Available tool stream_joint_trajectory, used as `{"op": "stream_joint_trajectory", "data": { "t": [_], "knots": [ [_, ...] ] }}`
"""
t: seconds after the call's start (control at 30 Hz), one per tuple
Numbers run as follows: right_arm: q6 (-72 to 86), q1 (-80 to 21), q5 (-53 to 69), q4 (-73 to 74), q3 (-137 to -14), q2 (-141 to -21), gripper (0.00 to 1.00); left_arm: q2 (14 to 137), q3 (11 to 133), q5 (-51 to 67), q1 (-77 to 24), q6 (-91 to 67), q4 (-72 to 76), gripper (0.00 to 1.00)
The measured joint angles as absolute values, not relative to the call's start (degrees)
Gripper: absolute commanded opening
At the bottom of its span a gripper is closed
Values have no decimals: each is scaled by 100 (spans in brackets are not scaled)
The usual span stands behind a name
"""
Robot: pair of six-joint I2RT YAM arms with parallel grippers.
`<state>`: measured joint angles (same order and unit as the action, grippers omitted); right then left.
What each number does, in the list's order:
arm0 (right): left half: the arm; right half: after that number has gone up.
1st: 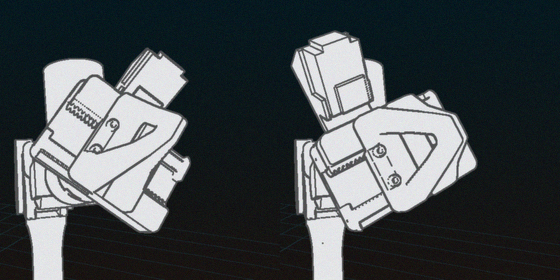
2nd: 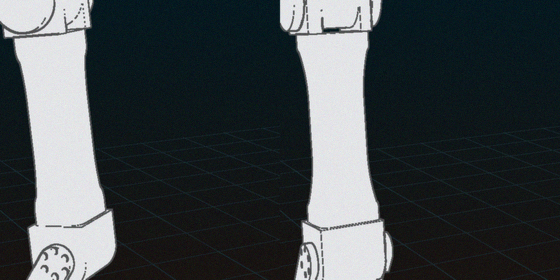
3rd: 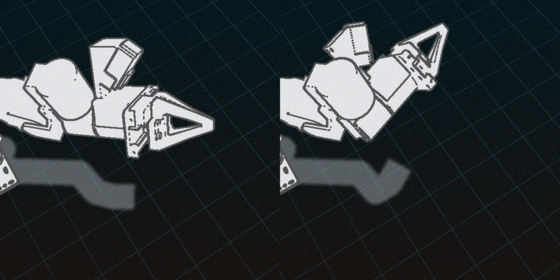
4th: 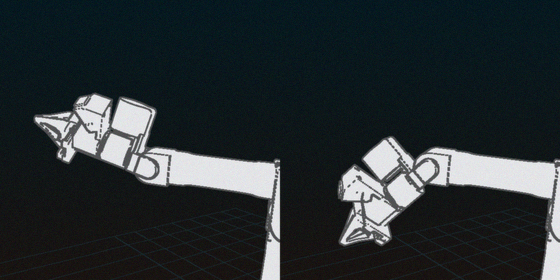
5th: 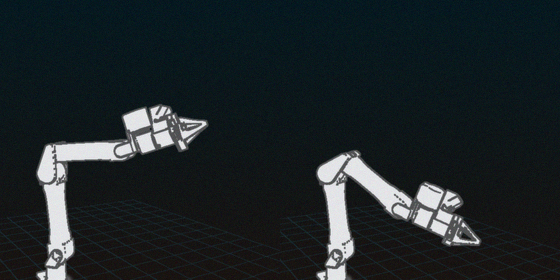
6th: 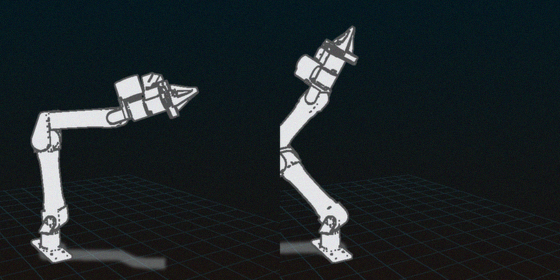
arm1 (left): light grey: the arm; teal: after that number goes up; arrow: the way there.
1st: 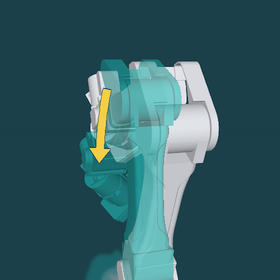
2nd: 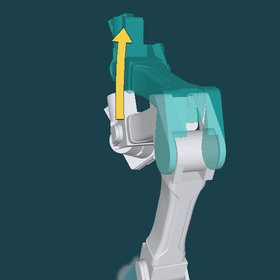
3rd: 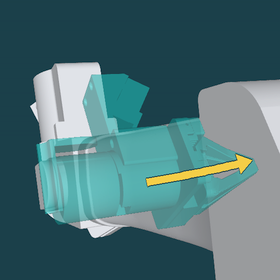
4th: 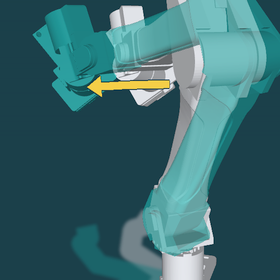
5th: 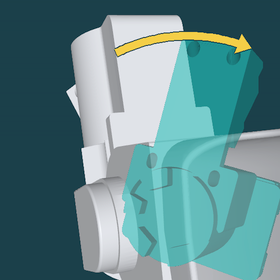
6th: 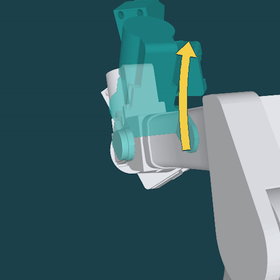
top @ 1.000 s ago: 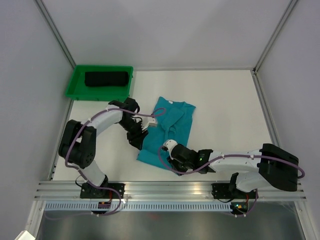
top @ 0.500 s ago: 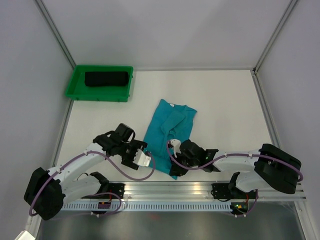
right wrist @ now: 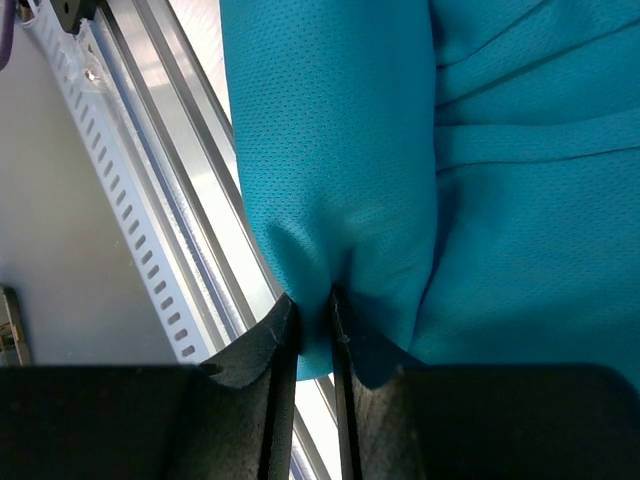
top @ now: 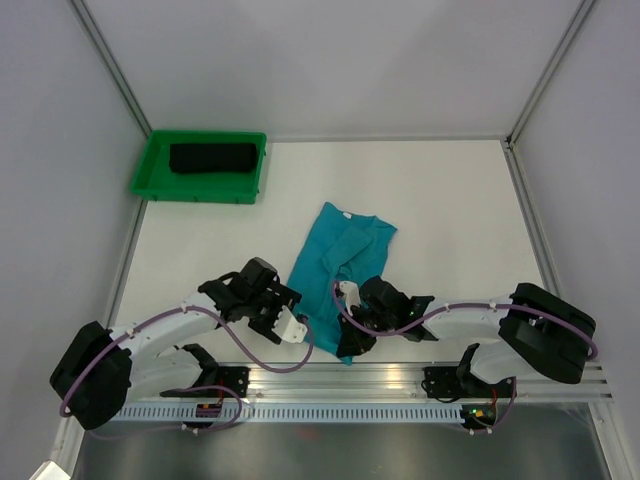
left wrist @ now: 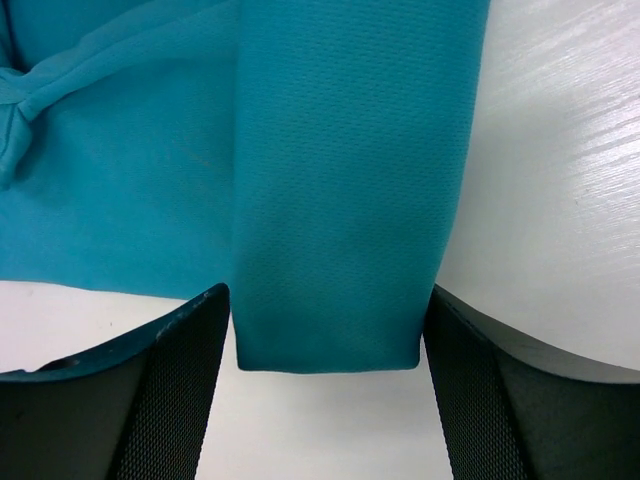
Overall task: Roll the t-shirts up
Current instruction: Roll the tshirt
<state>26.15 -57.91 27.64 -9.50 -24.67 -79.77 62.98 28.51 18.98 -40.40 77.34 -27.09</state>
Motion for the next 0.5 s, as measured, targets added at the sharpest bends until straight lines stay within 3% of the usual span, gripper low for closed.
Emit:
{"op": "stream_joint_trajectory", "data": {
  "t": [0.2, 0.4, 0.5],
  "knots": [
    [2770, -5502, 3210, -1068, -2467, -8136, 23, 6125, 2655, 1876, -4165, 7819, -2639, 84],
    [2860, -5404, 3437, -1199, -2467, -8215, 23, 6322, 2689, 1804, -4211, 7832, -2493, 77],
    [2877, -5378, 3518, -1260, -2467, -8221, 23, 6517, 2738, 1767, -4215, 7813, -2379, 50]
  ]
}}
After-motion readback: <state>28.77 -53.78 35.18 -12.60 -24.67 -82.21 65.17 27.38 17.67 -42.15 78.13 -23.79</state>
